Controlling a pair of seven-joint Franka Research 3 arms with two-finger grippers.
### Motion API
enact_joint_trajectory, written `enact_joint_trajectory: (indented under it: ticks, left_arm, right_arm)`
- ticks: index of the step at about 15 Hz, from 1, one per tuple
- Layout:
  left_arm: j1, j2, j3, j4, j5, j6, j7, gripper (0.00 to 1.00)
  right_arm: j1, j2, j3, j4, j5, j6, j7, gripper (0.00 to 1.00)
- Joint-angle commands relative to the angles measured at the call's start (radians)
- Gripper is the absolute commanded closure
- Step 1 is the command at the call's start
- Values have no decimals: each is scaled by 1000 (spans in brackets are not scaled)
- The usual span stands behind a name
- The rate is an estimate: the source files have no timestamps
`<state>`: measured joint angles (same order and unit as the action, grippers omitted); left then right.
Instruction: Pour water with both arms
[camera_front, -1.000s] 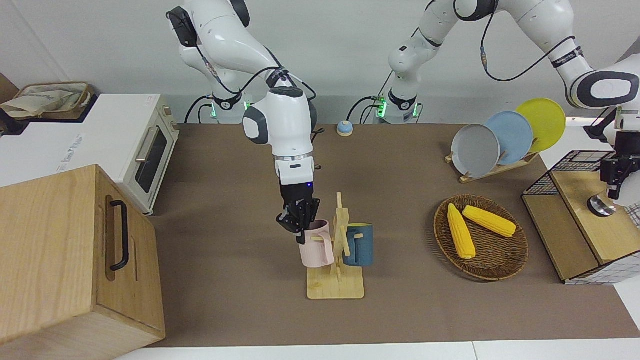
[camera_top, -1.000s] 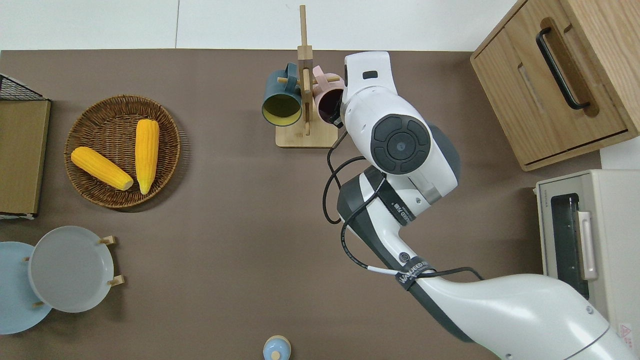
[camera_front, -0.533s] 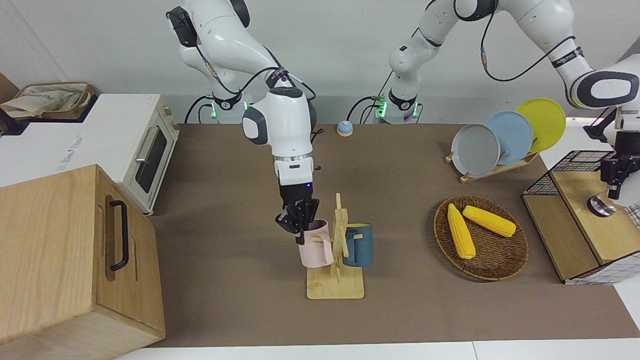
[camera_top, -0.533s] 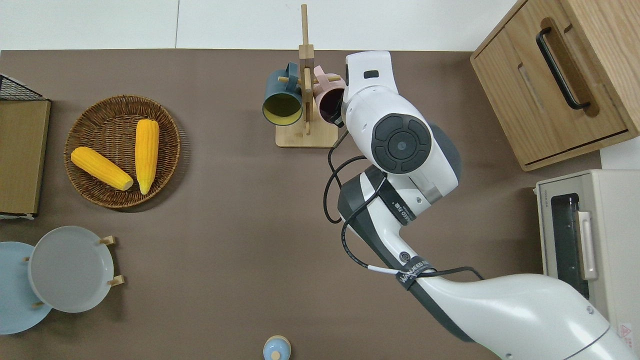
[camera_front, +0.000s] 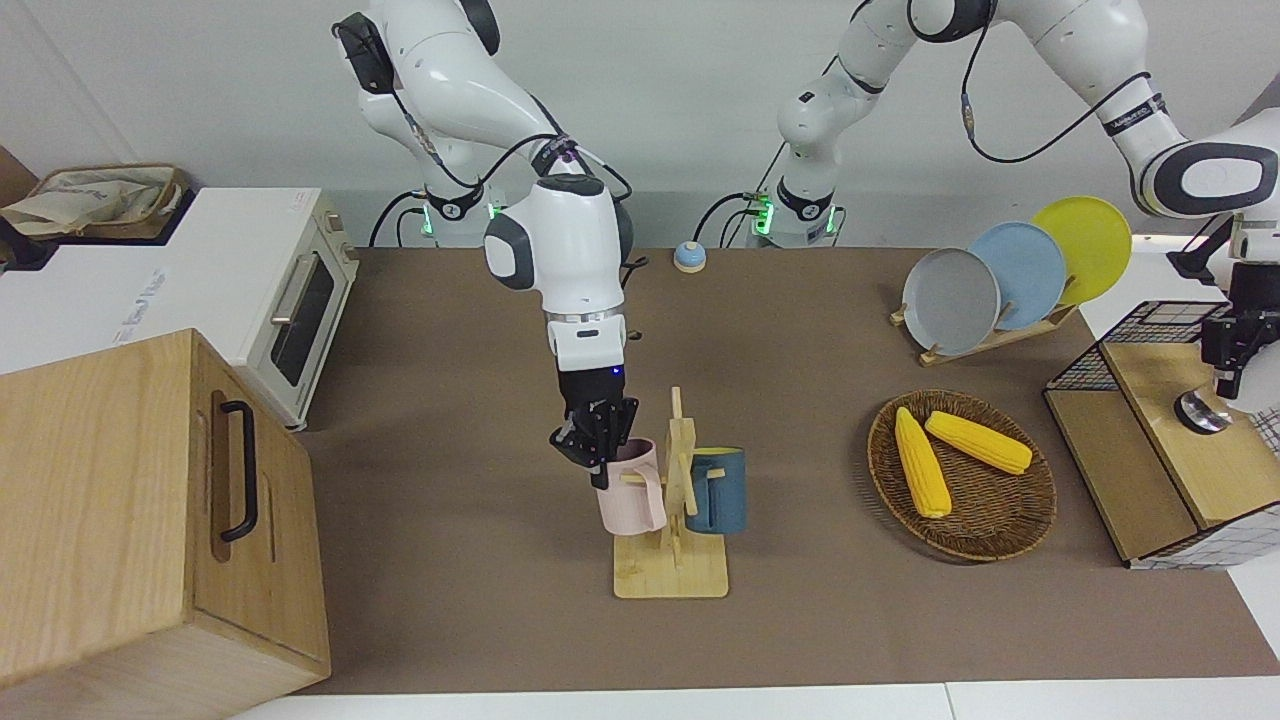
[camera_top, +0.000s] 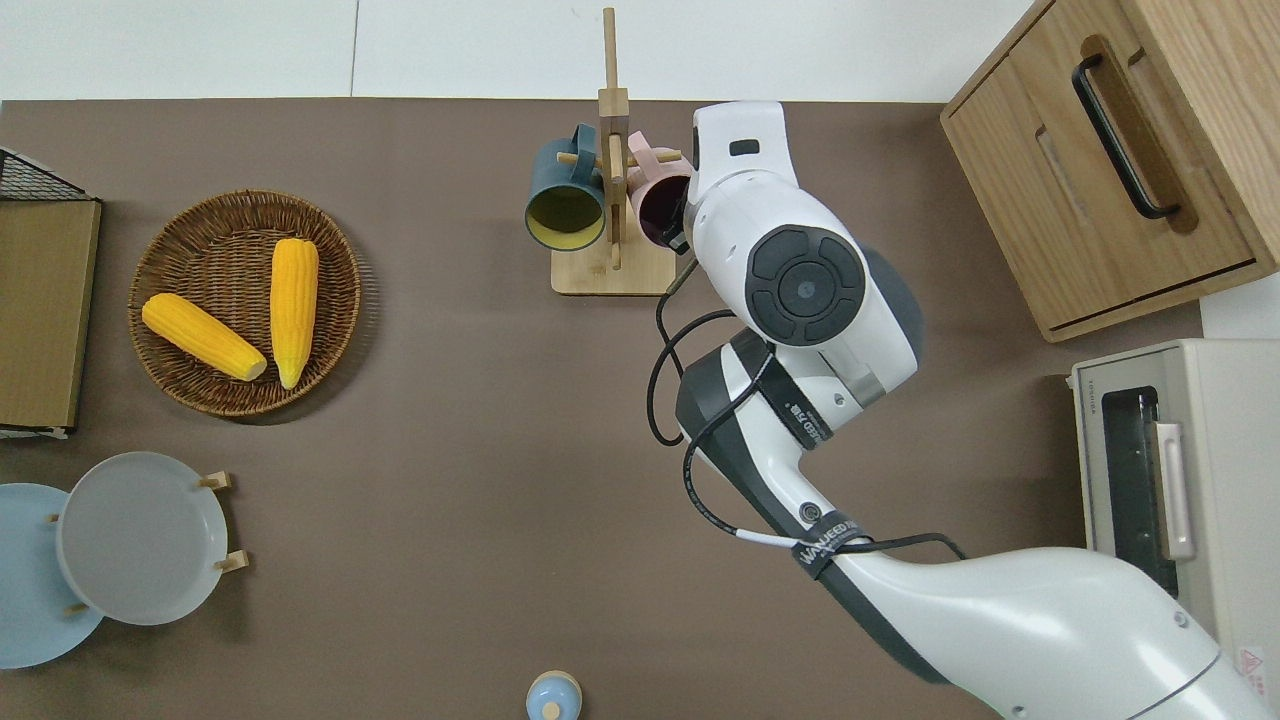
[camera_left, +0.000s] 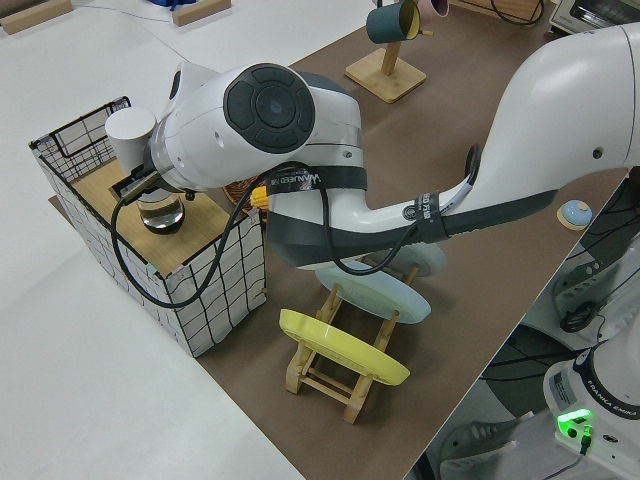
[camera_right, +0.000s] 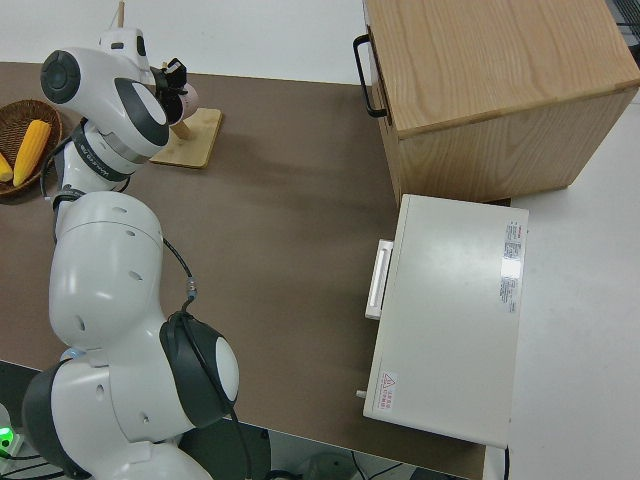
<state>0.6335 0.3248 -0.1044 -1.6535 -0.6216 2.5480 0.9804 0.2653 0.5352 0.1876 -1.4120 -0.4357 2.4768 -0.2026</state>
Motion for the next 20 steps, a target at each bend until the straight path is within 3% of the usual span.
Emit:
enact_joint_trajectory:
  ticks: [1,20]
  left_arm:
    - [-11,5,5,20,-18,20,-8,1000]
    - [-11,-23,6,31,-7,1,-51,1000]
  right_arm:
    - [3,-9,-7,-1,18,5,6,923]
    - [-9,-23,-7,-7,20,-2,5,1000]
